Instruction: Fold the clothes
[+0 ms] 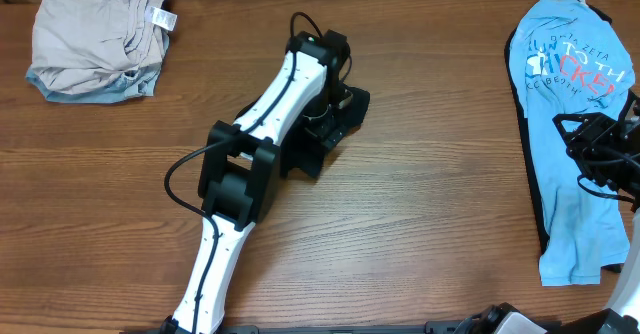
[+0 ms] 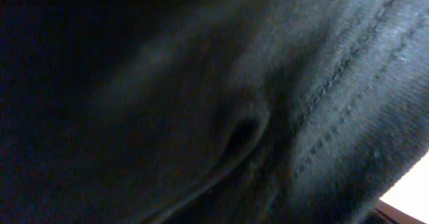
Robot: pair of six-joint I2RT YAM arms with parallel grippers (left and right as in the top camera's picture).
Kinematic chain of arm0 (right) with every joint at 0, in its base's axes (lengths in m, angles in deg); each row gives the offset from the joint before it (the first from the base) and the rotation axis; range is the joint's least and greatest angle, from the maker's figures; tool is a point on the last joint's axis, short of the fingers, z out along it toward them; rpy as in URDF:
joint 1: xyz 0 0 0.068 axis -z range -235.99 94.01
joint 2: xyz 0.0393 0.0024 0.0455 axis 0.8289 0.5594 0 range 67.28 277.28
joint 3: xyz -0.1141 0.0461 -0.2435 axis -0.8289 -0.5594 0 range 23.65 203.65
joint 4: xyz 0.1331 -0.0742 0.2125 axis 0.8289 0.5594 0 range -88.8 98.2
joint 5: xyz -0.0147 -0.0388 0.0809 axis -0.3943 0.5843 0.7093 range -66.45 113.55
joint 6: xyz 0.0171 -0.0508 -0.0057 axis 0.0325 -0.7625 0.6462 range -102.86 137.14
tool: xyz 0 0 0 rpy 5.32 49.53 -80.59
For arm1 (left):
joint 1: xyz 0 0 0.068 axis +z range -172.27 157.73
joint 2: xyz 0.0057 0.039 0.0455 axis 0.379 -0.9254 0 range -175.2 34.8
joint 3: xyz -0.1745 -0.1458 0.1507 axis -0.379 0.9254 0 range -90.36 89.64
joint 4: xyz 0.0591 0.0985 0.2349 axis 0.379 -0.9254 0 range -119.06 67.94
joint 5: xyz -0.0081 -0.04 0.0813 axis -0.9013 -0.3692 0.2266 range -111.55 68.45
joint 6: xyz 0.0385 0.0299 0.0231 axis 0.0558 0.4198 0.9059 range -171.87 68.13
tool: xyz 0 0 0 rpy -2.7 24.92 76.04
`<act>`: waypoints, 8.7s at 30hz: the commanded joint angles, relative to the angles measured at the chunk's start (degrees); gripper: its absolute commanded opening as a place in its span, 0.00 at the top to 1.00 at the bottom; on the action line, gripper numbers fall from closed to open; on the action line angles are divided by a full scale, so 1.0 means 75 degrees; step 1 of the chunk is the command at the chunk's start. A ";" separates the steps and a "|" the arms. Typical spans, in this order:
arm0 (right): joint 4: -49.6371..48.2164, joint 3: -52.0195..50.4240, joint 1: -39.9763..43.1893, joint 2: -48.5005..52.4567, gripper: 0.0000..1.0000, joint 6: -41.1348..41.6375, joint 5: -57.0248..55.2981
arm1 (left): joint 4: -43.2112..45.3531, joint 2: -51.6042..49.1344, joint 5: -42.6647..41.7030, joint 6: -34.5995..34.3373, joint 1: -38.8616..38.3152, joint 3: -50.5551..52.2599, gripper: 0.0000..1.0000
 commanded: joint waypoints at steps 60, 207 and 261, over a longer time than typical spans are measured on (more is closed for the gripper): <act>0.0134 0.0076 0.0029 -0.0175 0.44 -0.0143 -0.1020 | 0.2241 -0.0131 0.4345 -0.2302 0.5450 -0.4669 0.96; -0.5511 -0.8329 -0.5986 -1.0156 0.00 -0.0490 -0.5336 | 0.1778 0.2454 0.2343 -0.1868 0.3386 -0.3949 0.00; -0.5514 -0.8329 -0.5986 -1.0156 0.00 -0.0490 -0.5336 | 0.1262 1.1229 0.2498 -0.1778 0.3599 0.3622 0.00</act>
